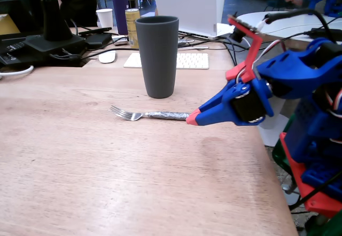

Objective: Grab the fork and place it in gray glass

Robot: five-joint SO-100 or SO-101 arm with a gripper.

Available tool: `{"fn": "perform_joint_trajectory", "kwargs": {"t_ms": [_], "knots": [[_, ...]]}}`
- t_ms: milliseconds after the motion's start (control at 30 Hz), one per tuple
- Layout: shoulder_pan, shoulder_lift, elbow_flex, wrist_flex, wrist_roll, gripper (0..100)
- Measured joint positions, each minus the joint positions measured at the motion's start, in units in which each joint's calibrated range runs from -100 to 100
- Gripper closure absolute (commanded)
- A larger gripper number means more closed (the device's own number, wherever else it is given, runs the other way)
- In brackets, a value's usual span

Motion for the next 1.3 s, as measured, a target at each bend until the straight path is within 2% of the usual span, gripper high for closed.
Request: {"fn": "perform_joint_trajectory", "kwargs": {"t_ms": [1100,1200,1300], "knots": [[-1.2,0.3,-0.1,0.0,0.1,100],[-1.1,4.4,-5.3,0.6,0.2,100],[-1.2,18.4,-19.0,0.6,0.2,100]]}}
